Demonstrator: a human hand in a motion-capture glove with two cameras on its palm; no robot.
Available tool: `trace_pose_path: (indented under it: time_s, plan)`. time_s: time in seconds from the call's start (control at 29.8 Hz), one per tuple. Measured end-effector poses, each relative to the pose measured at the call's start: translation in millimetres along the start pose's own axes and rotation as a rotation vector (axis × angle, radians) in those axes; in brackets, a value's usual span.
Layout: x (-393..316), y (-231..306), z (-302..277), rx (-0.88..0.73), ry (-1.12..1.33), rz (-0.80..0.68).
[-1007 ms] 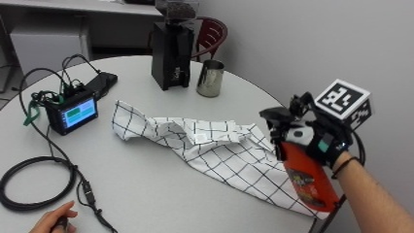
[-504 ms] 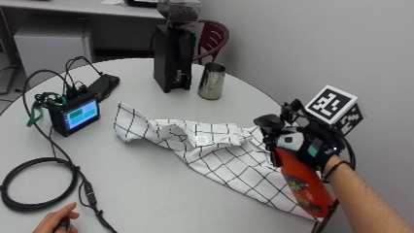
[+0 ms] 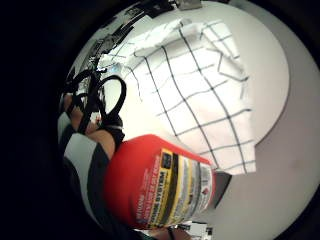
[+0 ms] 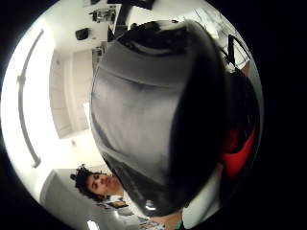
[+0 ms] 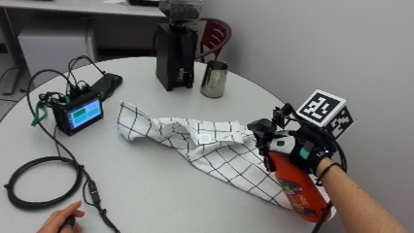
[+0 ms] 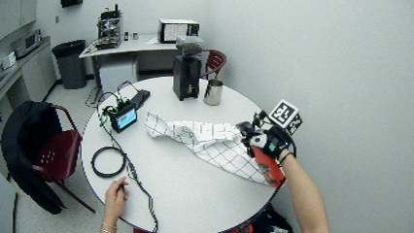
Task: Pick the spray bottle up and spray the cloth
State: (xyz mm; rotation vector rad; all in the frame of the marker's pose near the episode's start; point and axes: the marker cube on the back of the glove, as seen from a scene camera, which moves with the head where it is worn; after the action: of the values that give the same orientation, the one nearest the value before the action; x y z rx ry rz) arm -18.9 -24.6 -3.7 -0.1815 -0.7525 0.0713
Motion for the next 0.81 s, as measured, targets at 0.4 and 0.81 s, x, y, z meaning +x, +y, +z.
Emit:
trace_pose_path:
  time_s: [0.4, 0.81]
  plan:
    - [-121, 29, -28, 0.288, -0.191, -0.419]
    - [-152, -7, 69, 0.299, -0.355, -0.601]
